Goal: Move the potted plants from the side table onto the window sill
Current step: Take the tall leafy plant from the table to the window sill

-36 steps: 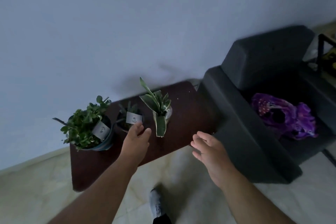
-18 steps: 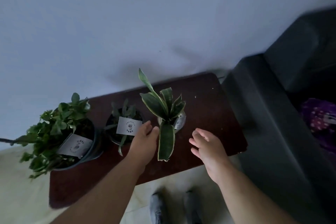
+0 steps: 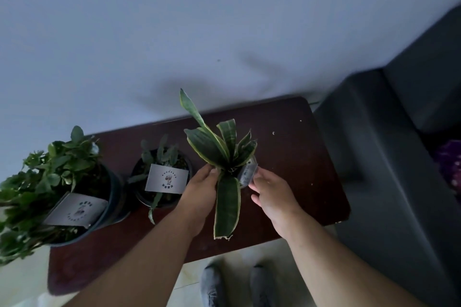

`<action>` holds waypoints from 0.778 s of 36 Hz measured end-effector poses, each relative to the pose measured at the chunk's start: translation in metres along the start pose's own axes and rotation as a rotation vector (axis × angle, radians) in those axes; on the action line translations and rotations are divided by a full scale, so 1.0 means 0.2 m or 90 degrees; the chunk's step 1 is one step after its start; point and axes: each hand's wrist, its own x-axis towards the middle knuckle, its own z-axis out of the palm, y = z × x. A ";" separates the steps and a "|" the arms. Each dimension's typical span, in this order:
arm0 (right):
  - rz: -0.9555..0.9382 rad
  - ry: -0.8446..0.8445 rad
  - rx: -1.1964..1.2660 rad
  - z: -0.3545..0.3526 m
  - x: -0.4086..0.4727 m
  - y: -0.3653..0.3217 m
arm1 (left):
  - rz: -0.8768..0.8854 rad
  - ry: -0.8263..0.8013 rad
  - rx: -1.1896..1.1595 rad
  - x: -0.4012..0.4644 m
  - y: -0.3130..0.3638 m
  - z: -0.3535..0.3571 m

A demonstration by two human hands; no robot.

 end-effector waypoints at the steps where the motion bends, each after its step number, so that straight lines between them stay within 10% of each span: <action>1: -0.004 -0.004 0.003 -0.01 -0.02 -0.01 | 0.000 -0.004 -0.003 -0.02 0.01 0.00; 13: -0.114 0.001 -0.072 -0.10 -0.45 -0.29 | 0.068 0.003 -0.032 -0.48 0.29 -0.01; 28: -0.337 -0.132 -0.170 0.20 -1.30 -0.72 | 0.261 0.298 -0.166 -1.63 0.59 -0.30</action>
